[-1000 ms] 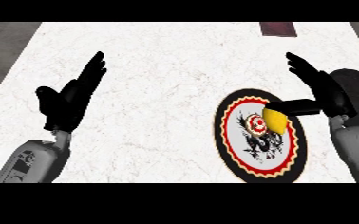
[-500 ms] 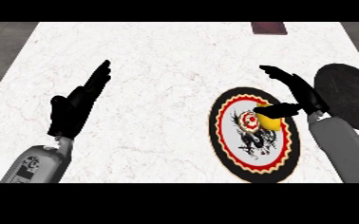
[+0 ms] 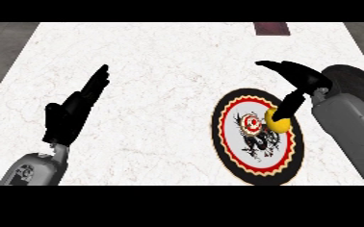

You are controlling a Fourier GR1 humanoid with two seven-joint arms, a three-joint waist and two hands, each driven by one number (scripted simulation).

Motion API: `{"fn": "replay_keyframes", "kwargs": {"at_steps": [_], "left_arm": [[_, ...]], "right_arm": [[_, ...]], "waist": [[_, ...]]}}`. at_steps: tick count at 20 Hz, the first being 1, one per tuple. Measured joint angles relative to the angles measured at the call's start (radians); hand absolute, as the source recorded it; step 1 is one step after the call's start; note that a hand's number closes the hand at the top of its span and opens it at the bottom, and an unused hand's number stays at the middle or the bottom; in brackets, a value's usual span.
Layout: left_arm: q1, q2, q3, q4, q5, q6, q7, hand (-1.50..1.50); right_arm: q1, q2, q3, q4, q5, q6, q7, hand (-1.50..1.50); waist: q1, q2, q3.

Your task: Pick the cupcake from the plate and place it in the pan

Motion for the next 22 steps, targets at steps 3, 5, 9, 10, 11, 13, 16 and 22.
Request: {"fn": "replay_keyframes", "kwargs": {"at_steps": [3,5,9,10,11,13,16,22], "left_arm": [[0.006,-0.001,0.002,0.003,-0.003,-0.005,-0.004,0.0],[-0.007,-0.009,-0.001,0.009,-0.014,0.002,0.004,0.0],[0.003,-0.005,0.014,0.0,-0.008,-0.016,0.002,0.0],[0.012,-0.008,0.014,-0.011,-0.013,-0.012,0.005,0.0],[0.017,-0.011,0.014,-0.008,-0.02,-0.009,0.005,0.0],[0.019,-0.011,0.026,-0.006,-0.026,-0.016,0.003,0.0],[0.028,-0.018,0.042,-0.016,-0.03,-0.03,0.009,0.0],[0.022,-0.047,0.061,-0.008,-0.055,-0.046,0.017,0.0]], "right_arm": [[-0.072,0.008,0.05,0.001,-0.002,0.157,0.104,-1.5],[-0.125,0.029,0.071,0.015,-0.015,0.26,0.172,-1.5],[-0.194,0.099,0.079,0.037,-0.062,0.419,0.316,-1.5],[-0.19,0.123,0.087,0.037,-0.064,0.431,0.346,-1.5],[-0.185,0.142,0.087,0.019,-0.074,0.445,0.388,-1.5],[-0.19,0.183,0.087,0.012,-0.079,0.46,0.453,-1.5],[-0.18,0.201,0.075,-0.014,-0.068,0.476,0.505,-1.5],[-0.139,0.212,0.064,-0.083,-0.027,0.5,0.571,-1.5]], "waist": [[0.003,0.0,-0.001],[0.002,0.001,0.0],[-0.003,0.0,0.001],[-0.004,-0.001,0.0],[-0.009,-0.001,0.001],[-0.011,-0.001,0.001],[-0.014,-0.001,0.002],[-0.018,0.0,0.002]]}}
